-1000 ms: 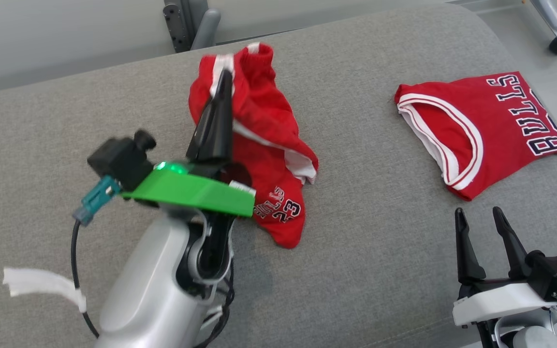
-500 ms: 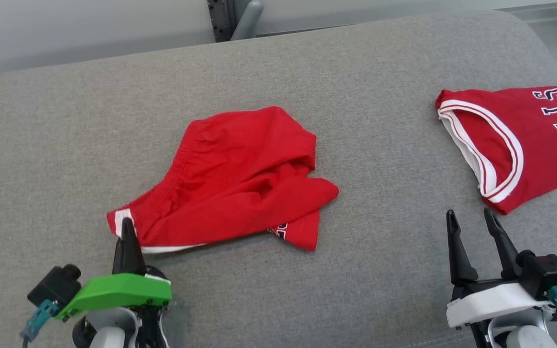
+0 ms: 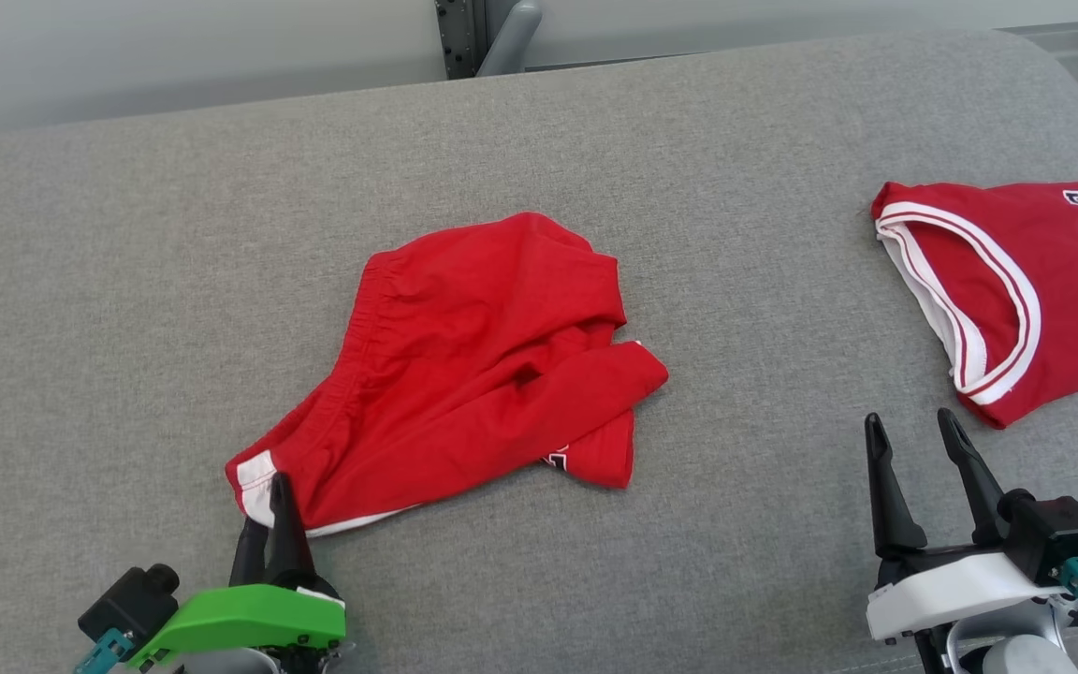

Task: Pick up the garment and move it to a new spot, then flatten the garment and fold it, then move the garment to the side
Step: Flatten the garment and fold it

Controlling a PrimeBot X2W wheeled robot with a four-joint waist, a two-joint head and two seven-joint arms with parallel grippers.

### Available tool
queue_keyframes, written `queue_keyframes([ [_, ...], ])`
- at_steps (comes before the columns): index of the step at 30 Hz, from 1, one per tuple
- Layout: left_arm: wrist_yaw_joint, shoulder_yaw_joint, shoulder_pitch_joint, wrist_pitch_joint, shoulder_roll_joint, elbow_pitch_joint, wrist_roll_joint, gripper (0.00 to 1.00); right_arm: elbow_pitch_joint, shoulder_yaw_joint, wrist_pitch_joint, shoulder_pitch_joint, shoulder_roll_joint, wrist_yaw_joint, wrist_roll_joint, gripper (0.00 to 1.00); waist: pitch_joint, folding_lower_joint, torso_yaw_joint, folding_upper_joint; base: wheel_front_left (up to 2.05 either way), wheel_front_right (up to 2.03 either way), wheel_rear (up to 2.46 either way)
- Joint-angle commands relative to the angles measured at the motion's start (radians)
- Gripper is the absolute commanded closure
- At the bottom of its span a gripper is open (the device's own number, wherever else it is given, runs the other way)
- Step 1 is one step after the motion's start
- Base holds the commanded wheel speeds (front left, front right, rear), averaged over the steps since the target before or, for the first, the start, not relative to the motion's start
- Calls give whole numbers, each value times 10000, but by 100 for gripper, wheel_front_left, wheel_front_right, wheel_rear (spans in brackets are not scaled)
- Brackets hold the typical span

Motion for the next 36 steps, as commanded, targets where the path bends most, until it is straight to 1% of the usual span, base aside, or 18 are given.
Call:
queue_keyframes([
  [1,-98,6,130,3,49,0,-26,0,7,11,-1,75,-83,-4,-36,0,-14,0,2,50,0,0,0],
  [3,-188,161,223,3,51,-149,232,0,2,4,-1,124,-107,-4,-34,0,-56,0,8,50,0,0,0],
  [6,-331,360,476,3,48,-527,912,0,-40,-47,-1,220,-124,-4,-67,0,-139,0,25,50,0,0,0],
  [8,-362,568,697,4,46,-886,1565,0,-66,-80,-1,255,-133,-4,-75,0,-196,0,46,50,0,0,0],
  [13,-430,721,1217,3,43,-2285,3865,0,-92,-113,-1,420,-163,-4,-120,0,-368,0,56,50,0,0,0],
  [16,-510,341,1257,3,40,-3022,5089,0,-129,-77,-1,364,-187,-4,-121,0,-407,0,7,50,0,0,0],
  [18,-582,-148,1066,4,40,-3277,5755,0,-137,-54,-1,317,-196,-4,-115,0,-395,0,-29,50,0,0,0],
  [20,-744,-717,717,3,42,-3337,6397,0,-154,-1,0,273,-186,-4,-117,0,-365,0,-90,50,0,0,0],
  [23,-1102,-1736,104,3,45,-2791,7045,0,-169,44,0,211,-161,-4,-85,0,-267,0,-228,50,0,0,0],
  [27,-1376,-3081,-1061,4,46,-1587,7307,0,-114,114,0,63,-113,-4,-2,0,-60,0,-528,50,0,0,0],
  [28,-1376,-3081,-1061,4,46,-1587,7307,0,-114,114,0,63,-113,-4,-2,0,-60,0,-528,50,0,0,0],
  [31,-1375,-3933,-2074,133,52,-519,7150,0,-98,173,0,-81,-61,-4,55,0,133,0,-815,50,0,0,0],
  [36,-1142,-5070,-3516,910,54,1028,6513,0,-50,217,0,-248,-8,-4,130,0,484,0,-1268,50,0,0,0],
])
